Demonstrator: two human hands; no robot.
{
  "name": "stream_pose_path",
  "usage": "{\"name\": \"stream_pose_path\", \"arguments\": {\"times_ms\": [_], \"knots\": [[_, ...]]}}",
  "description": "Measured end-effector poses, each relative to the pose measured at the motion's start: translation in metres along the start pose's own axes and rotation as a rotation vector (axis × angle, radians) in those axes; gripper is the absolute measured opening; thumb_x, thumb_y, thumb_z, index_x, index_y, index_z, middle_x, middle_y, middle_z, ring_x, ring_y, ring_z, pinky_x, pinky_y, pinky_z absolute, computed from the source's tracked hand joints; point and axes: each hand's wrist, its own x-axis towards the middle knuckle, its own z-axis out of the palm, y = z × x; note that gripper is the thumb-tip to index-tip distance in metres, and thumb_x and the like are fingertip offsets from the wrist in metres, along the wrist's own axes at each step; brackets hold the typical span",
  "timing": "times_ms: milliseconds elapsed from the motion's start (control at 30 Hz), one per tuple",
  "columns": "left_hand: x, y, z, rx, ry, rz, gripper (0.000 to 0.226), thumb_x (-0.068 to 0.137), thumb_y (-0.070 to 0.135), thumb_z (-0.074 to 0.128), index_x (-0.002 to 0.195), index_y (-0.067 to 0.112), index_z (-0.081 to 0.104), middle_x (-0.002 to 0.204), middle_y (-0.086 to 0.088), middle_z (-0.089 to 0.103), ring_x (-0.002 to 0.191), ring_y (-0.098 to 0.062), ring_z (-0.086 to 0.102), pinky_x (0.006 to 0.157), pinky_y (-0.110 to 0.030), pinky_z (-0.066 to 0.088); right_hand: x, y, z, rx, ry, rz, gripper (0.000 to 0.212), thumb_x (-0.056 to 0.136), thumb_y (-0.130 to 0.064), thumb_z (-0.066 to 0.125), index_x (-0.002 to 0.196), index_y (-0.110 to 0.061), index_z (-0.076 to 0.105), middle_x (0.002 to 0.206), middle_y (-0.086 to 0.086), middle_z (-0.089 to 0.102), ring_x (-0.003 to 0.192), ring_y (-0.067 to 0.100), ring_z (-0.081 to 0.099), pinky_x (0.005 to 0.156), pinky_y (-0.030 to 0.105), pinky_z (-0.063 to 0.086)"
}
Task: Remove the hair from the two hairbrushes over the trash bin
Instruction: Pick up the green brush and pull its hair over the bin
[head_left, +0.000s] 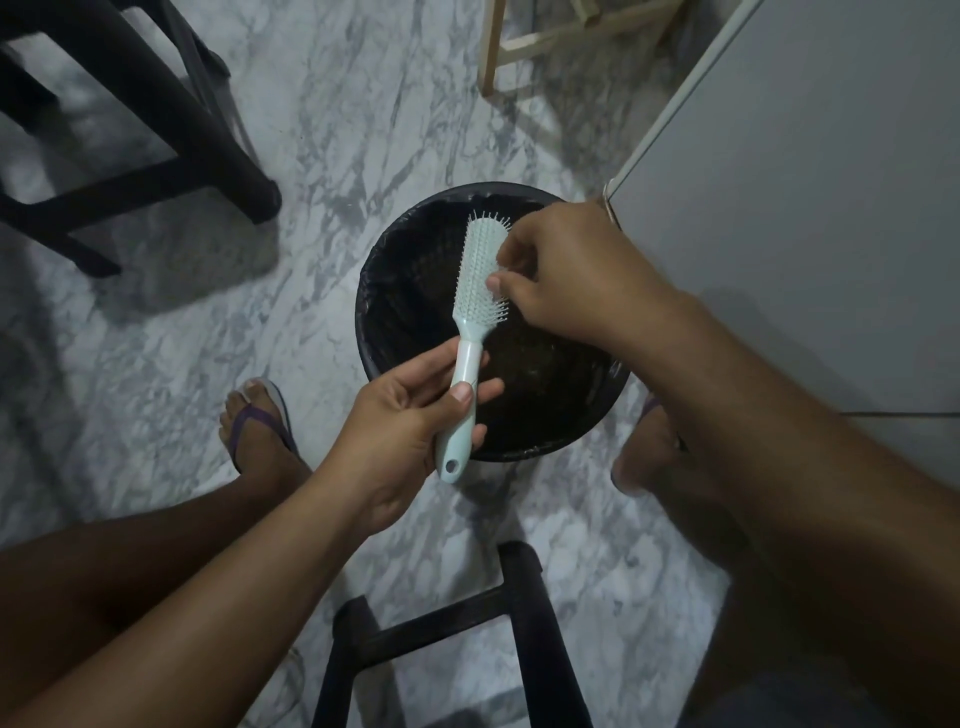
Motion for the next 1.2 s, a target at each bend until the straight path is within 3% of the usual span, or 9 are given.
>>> {"name": "stream_pose_path", "arguments": {"times_ms": [100, 233, 467, 567, 633, 800, 933, 1033, 1200], "knots": [[-0.001, -0.002, 0.0, 0.012, 0.016, -0.02, 0.044, 0.096, -0.005, 0.054, 0.133, 0.016, 0.062, 0.124, 0.0, 0.074, 0.114, -0.021, 0.07, 0.069, -0.033, 0.058, -0.001, -0.005, 0.005, -0.022, -0.003, -0.004, 0.015, 0.087, -0.038, 0.072, 0.09, -0.023, 0.072, 0.09, -0.007, 0.069, 0.086, 0.016, 0.065, 0.081, 0.04, 0.056], [-0.002, -0.001, 0.001, 0.008, 0.022, -0.017, 0.041, 0.096, -0.005, 0.054, 0.132, 0.014, 0.063, 0.123, -0.001, 0.074, 0.112, -0.021, 0.071, 0.065, -0.03, 0.058, 0.0, -0.01, 0.01, -0.01, -0.032, -0.012, 0.015, 0.088, -0.034, 0.072, 0.099, -0.023, 0.075, 0.096, -0.003, 0.072, 0.089, 0.018, 0.068, 0.082, 0.04, 0.057], [0.0, -0.006, 0.001, -0.006, 0.049, -0.025, 0.041, 0.097, 0.0, 0.054, 0.133, 0.017, 0.062, 0.124, 0.001, 0.073, 0.111, -0.02, 0.071, 0.068, -0.032, 0.058, 0.001, -0.004, 0.014, 0.071, -0.026, 0.032, 0.011, 0.091, -0.028, 0.069, 0.097, -0.021, 0.076, 0.096, -0.002, 0.075, 0.088, 0.016, 0.07, 0.084, 0.04, 0.058], [0.0, -0.008, 0.004, -0.014, 0.063, -0.033, 0.034, 0.098, 0.002, 0.053, 0.129, 0.012, 0.064, 0.122, -0.002, 0.074, 0.109, -0.018, 0.072, 0.074, -0.03, 0.061, 0.001, -0.002, 0.007, 0.156, -0.027, 0.051, 0.011, 0.092, -0.027, 0.068, 0.096, -0.02, 0.077, 0.093, -0.007, 0.074, 0.083, 0.006, 0.066, 0.081, 0.028, 0.057], [0.001, -0.009, 0.004, -0.033, 0.077, -0.046, 0.03, 0.1, 0.004, 0.051, 0.127, 0.006, 0.064, 0.119, -0.004, 0.076, 0.108, -0.019, 0.073, 0.074, -0.029, 0.062, 0.003, 0.001, -0.003, 0.25, 0.02, 0.077, 0.013, 0.095, -0.025, 0.065, 0.097, -0.018, 0.077, 0.089, -0.01, 0.071, 0.077, -0.001, 0.062, 0.072, 0.013, 0.05], [0.002, -0.005, -0.002, -0.044, 0.112, -0.06, 0.03, 0.101, 0.008, 0.052, 0.128, 0.008, 0.064, 0.119, -0.003, 0.075, 0.104, -0.021, 0.074, 0.074, -0.03, 0.061, 0.008, 0.008, -0.027, 0.495, 0.296, 0.094, 0.016, 0.098, -0.02, 0.06, 0.099, -0.013, 0.075, 0.075, -0.014, 0.069, 0.063, -0.006, 0.062, 0.066, 0.015, 0.052], [0.004, -0.002, -0.001, -0.035, 0.085, -0.04, 0.029, 0.1, 0.008, 0.053, 0.126, 0.01, 0.066, 0.121, -0.003, 0.075, 0.102, -0.019, 0.075, 0.075, -0.031, 0.061, -0.002, 0.008, -0.013, 0.261, 0.172, -0.015, 0.016, 0.092, -0.027, 0.065, 0.101, -0.022, 0.077, 0.089, -0.008, 0.075, 0.081, 0.002, 0.068, 0.082, 0.027, 0.057], [0.004, -0.003, 0.001, 0.019, 0.082, 0.005, 0.03, 0.099, 0.007, 0.055, 0.125, 0.014, 0.067, 0.121, -0.001, 0.074, 0.096, -0.014, 0.074, 0.072, -0.027, 0.059, -0.007, -0.002, 0.003, 0.138, 0.082, -0.075, 0.012, 0.086, -0.036, 0.067, 0.091, -0.027, 0.074, 0.086, -0.01, 0.07, 0.079, 0.009, 0.065, 0.075, 0.039, 0.057], [0.0, -0.005, 0.004, 0.125, 0.103, 0.058, 0.028, 0.097, 0.006, 0.058, 0.119, 0.019, 0.069, 0.116, 0.001, 0.077, 0.087, -0.01, 0.073, 0.069, -0.026, 0.058, -0.01, -0.013, 0.005, -0.006, 0.074, -0.039, 0.019, 0.087, -0.045, 0.065, 0.099, -0.03, 0.067, 0.102, -0.009, 0.063, 0.094, 0.015, 0.063, 0.083, 0.039, 0.054]]}}
